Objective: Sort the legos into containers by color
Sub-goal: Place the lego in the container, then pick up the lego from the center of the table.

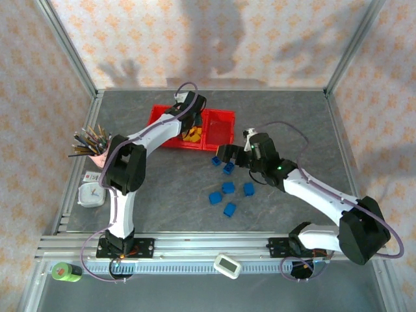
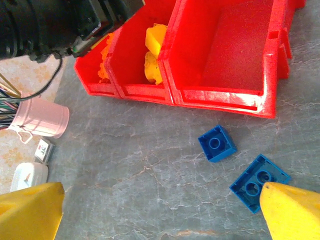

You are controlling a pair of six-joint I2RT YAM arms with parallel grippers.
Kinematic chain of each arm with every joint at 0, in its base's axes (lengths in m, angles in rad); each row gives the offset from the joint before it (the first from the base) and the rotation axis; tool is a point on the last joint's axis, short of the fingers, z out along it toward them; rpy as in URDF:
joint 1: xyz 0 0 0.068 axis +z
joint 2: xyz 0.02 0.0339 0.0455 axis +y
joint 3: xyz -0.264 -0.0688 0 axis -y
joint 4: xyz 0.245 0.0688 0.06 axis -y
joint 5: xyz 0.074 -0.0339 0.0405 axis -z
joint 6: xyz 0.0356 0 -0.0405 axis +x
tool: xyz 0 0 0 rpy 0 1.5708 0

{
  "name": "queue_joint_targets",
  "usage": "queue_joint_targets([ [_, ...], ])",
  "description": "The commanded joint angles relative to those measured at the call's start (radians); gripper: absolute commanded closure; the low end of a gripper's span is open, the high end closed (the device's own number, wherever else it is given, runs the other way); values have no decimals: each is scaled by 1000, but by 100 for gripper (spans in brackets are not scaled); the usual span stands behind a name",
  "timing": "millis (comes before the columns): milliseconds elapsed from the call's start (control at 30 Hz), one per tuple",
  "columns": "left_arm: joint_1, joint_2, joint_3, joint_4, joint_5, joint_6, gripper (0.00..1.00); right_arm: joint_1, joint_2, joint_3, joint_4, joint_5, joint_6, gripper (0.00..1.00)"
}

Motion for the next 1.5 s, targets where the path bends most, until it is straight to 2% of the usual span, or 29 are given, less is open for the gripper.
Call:
queue_joint_targets([
  [0,1,-114,-27,-5,55,21,35,-1,1,48,-74,57,-52,0],
  [133,-9,-272,-186,54,132,19,30,15,-1,58,-118,94,-62,0],
  [400,-57,-561,-498,116,175,-15,22,88,59,121,-205,213,-99,0],
  [633,-58,-783,-734,177,222,-92,9,176,206,240,-272,340,-162,1],
  [733,-58,-851,-810,186,226,-117,2,198,277,285,-283,380,-193,4],
  [800,-58,-894,-862,189,224,-141,1,216,333,317,-289,395,-225,6],
  [1100,-57,-995,-993,225,216,-217,1,236,535,423,-314,528,-274,18],
  [1467,-55,-954,-1020,284,213,-246,1,208,674,477,-287,538,-272,29],
])
